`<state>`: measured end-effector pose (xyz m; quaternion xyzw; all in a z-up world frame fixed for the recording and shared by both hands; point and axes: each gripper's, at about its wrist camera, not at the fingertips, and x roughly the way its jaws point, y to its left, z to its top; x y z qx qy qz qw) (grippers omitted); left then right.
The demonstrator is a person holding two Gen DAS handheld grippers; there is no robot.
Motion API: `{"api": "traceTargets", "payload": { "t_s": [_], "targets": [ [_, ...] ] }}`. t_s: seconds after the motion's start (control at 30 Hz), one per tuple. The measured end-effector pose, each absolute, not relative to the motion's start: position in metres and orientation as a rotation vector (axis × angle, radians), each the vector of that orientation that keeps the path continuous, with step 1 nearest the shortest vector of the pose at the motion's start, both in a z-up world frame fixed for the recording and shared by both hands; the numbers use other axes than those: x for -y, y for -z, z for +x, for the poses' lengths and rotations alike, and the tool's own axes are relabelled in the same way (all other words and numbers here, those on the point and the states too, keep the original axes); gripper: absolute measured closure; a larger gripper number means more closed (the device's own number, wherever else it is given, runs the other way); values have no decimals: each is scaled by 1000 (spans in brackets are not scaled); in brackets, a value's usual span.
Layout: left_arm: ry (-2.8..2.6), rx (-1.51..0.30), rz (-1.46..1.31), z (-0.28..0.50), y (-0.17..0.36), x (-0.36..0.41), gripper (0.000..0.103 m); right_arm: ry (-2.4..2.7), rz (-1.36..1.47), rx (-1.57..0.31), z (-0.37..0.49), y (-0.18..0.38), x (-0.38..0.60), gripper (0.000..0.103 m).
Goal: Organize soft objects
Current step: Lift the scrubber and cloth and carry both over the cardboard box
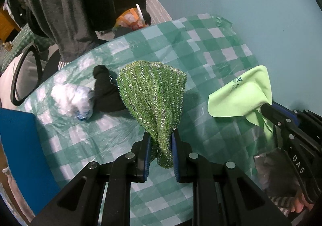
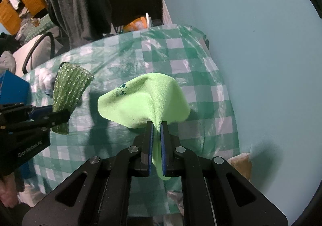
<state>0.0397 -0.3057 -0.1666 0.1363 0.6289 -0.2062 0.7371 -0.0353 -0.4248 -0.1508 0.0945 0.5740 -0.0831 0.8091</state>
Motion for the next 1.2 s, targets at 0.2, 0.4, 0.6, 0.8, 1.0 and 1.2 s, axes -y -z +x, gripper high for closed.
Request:
{"api": "traceTargets", "payload": {
  "t_s": [0.2,0.4,0.6,0.8,1.0,1.2],
  "targets": [
    [433,-1361,275,37,151,284,85,165,188,-1204,-37,136,413,97],
    [419,-1329,262,29,133,265,85,150,175,-1178,-36,124,400,97],
    [392,-1297,236,27,114,241,85,119,161,-1160,-33,114,383,97],
    [352,-1282,217,25,102,216,85,77,136,-1143,-26,104,358,97],
    [318,-1271,196,23,94,186,85,33,117,-1131,-17,95,332,97],
    [278,-1264,171,24,89,156,85,-9,94,-1119,-8,87,305,97]
  ]
}}
